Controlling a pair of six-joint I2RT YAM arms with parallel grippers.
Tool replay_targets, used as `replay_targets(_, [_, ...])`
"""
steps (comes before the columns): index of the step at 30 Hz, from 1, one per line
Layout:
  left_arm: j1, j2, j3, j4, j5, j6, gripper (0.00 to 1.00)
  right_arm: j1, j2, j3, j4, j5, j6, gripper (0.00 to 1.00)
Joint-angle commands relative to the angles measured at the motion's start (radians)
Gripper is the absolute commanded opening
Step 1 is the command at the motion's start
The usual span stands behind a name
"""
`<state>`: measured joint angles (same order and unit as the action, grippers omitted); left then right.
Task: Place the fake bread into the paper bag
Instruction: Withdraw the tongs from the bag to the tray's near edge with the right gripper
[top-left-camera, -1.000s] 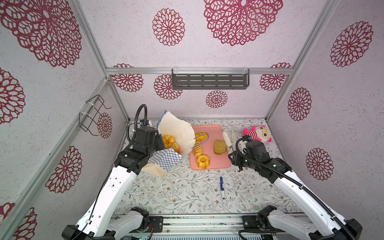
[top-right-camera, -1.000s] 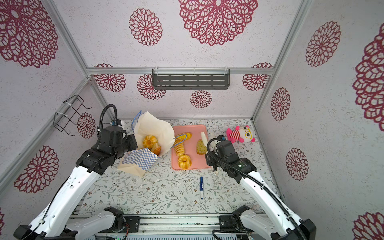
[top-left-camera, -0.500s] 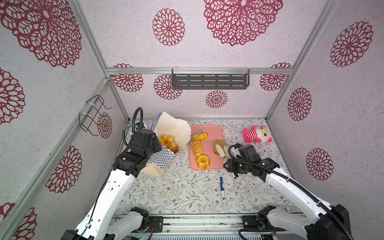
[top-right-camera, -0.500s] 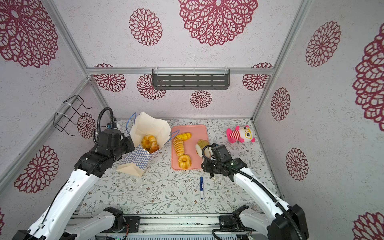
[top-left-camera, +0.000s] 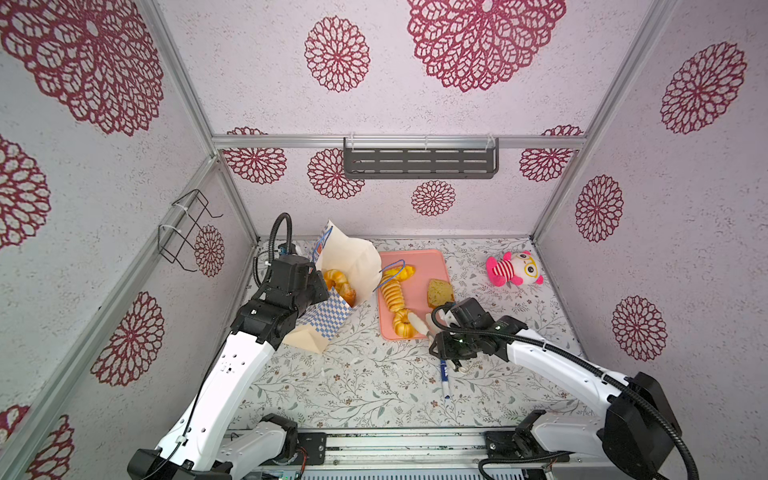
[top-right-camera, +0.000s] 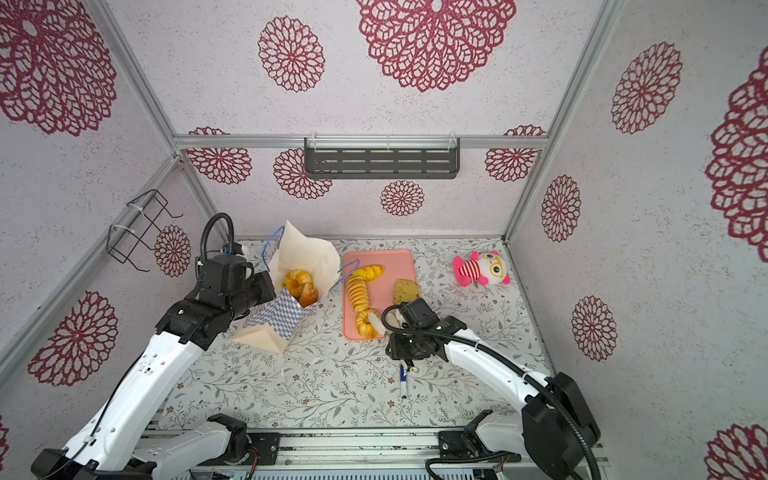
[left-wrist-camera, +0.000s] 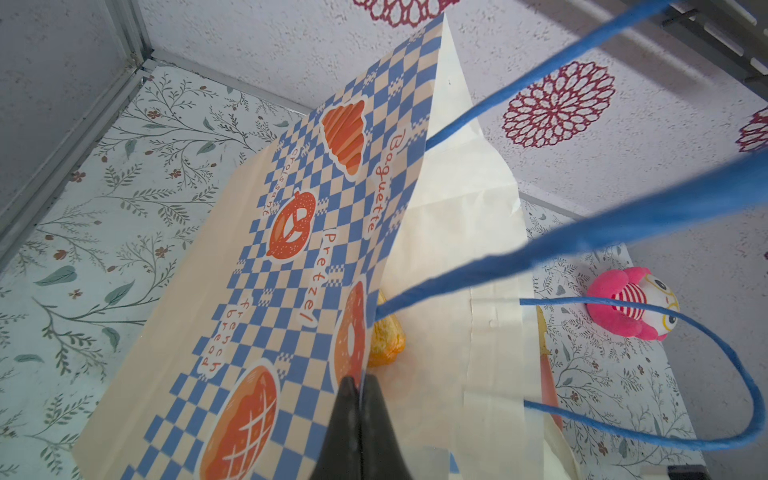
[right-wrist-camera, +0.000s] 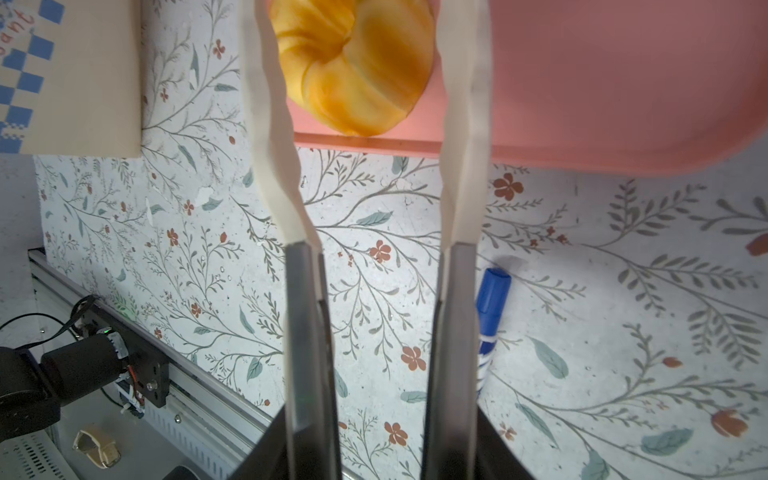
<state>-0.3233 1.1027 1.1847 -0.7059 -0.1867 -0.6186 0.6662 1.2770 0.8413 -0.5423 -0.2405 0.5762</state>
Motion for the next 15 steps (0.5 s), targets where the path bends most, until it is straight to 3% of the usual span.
replay_targets(1, [0.008,0.002,0.004,-0.003,0.019,-0.001,0.0,0.006,0.005,0.044,0.026,0.005,-0.003,0.47])
replay_targets(15, [0.009,-0.01,-0.008,-0.007,0.021,0.005,0.0,0.026,0.077,0.09,0.053,-0.008,-0.013,0.42])
